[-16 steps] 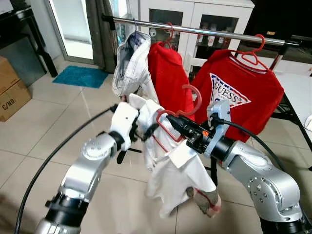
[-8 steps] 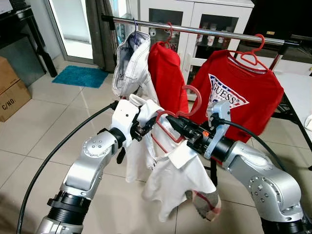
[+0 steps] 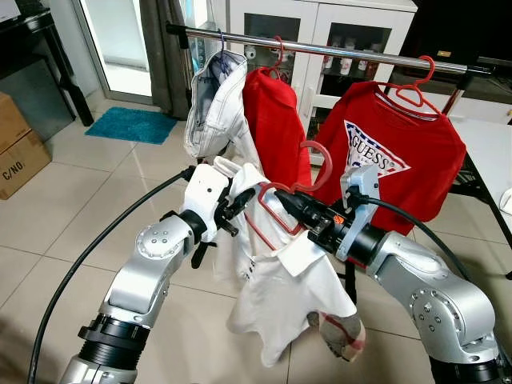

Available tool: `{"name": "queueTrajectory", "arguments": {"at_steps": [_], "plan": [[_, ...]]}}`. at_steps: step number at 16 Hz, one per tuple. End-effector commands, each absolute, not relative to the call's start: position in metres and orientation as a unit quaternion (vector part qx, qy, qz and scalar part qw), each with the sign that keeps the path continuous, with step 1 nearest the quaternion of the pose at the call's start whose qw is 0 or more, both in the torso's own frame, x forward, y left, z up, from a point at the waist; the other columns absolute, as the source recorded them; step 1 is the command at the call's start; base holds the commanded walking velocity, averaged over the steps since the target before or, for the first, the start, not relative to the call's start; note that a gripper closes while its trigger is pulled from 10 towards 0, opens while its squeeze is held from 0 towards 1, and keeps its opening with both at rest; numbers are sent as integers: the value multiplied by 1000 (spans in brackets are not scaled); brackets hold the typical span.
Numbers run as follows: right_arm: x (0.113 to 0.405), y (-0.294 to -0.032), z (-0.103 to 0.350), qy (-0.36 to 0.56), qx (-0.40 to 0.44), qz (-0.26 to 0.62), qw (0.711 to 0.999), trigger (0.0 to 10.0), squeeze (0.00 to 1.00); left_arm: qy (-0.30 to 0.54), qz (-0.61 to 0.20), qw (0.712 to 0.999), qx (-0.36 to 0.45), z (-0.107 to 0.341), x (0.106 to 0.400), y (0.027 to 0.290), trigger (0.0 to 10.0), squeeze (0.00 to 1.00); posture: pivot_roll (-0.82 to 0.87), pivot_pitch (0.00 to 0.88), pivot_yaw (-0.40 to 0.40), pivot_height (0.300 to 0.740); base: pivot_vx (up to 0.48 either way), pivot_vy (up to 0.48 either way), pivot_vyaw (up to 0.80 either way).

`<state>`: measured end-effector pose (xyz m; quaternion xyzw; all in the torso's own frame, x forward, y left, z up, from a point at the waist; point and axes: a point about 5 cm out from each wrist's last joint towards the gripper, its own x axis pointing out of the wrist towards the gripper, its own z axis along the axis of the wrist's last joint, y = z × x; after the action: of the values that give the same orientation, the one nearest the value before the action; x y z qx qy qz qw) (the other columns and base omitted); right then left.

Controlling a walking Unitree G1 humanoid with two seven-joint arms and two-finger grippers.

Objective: Hang hanger

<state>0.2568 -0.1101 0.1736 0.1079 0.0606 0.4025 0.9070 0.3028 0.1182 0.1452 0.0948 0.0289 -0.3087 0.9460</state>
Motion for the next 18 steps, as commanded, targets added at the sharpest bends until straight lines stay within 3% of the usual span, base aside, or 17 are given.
{"name": "queueTrajectory", "arguments": {"at_steps": [1,7,9,16,18], "plan": [[258,-112,176,59,102,399,909,0,0,27,-307,946,101,145,302,119,0,0,-112,0,-34,740,0,0,0],[256,-116,169,79,65,402,910,0,0,16,-289,953,91,157,303,137,0,0,-118,0,-38,740,0,0,0],[254,-124,164,92,36,407,908,0,0,-10,-264,962,73,179,307,160,0,0,-119,0,-37,740,0,0,0],[235,-135,161,102,15,483,869,0,0,-45,-36,996,66,214,328,247,0,0,-112,0,-35,740,0,0,0],[234,-138,163,92,35,485,869,0,0,-29,-9,998,49,204,331,255,0,0,-115,0,-36,740,0,0,0]]}}
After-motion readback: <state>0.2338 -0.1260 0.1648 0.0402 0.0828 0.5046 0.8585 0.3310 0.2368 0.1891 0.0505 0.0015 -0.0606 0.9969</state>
